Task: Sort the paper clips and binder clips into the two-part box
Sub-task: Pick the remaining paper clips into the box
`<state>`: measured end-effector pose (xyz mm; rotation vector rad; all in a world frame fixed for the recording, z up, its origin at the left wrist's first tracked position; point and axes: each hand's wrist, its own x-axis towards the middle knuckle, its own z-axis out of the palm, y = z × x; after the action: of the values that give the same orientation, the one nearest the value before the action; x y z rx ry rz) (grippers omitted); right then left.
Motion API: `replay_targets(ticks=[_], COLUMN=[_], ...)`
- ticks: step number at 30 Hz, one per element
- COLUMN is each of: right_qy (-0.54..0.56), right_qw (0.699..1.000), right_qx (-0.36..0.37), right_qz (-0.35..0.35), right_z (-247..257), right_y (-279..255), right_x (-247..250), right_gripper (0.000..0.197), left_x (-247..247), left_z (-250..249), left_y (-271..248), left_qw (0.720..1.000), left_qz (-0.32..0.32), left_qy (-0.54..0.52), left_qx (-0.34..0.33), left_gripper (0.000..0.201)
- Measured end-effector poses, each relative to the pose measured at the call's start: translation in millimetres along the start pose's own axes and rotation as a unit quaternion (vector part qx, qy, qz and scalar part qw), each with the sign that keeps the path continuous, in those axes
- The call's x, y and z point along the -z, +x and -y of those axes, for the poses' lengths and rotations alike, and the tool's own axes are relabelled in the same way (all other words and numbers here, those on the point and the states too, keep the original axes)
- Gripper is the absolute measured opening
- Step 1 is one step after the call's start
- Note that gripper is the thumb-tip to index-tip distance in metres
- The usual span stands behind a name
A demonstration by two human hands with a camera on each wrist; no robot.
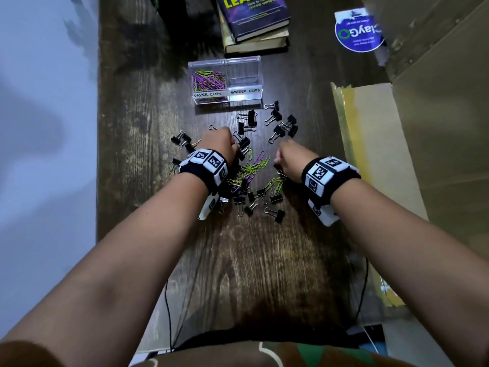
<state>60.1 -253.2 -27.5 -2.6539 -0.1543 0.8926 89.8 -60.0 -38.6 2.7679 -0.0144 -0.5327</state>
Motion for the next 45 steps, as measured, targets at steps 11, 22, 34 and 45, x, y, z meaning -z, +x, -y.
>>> replay_targets(ticks=[11, 22, 34, 45], right_qy=[0.495, 0.152, 0.247, 0.326], right_qw=[0.859, 0.984, 0.965, 0.945], right_qx=[-0.121, -0.021, -0.041, -0.008], right_qz=[-0.043, -0.094, -0.078, -0.030], right_z=[12, 64, 65, 64], right_y=[5, 42, 42, 28], right_x=[3, 1, -1, 15], right_gripper=[0.026, 0.031, 0.018, 0.019], left_x=[20, 22, 24, 24], left_z=[17, 28, 53, 19], left_y=[-5, -17, -24, -20], left_qw=[0.971, 0.824, 0.956, 0.943], left_qz=[-0.017, -0.013, -0.027, -0.021], left_qy=[-0.223, -0.540, -0.278, -0.327], left_qx=[0.086, 0.170, 0.093, 0.052], left_gripper=[0.017, 0.022, 0.006, 0.018])
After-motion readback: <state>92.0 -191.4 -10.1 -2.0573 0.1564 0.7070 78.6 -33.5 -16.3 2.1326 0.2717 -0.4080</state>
